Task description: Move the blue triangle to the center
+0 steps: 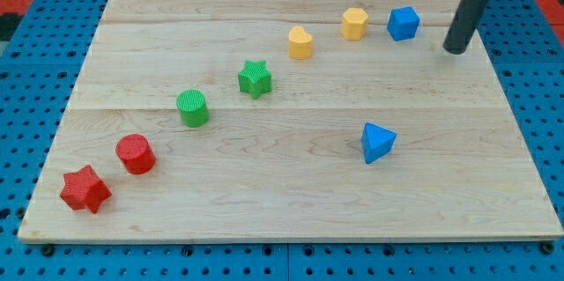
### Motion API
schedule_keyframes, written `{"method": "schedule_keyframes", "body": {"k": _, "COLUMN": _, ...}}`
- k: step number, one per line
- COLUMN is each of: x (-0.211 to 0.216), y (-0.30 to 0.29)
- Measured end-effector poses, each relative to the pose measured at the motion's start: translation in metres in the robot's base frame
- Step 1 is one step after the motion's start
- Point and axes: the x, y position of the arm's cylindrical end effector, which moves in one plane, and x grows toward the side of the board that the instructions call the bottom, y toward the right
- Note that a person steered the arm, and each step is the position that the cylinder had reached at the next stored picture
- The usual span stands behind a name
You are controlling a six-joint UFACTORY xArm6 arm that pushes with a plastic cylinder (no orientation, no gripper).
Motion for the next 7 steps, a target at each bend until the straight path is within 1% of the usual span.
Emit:
{"method": "schedule_keyframes", "body": {"k": 1, "x": -0.025, "y": -0.042}}
{"method": "schedule_keyframes", "body": {"k": 2, "x": -0.071, "y": -0.042}}
{"method": "schedule_keyframes", "body": {"k": 3, "x": -0.057, "y": -0.030}}
{"method": "schedule_keyframes", "body": {"k": 4, "x": 0.034, "y": 0.058}}
{"method": "schedule_keyframes", "body": {"k": 5, "x": 0.164, "y": 0.066}}
{"method": "schedule_keyframes", "body": {"k": 6, "x": 0.201, "y": -0.017}}
{"method": "schedule_keyframes", "body": {"k": 7, "x": 0.223, "y": -0.061}}
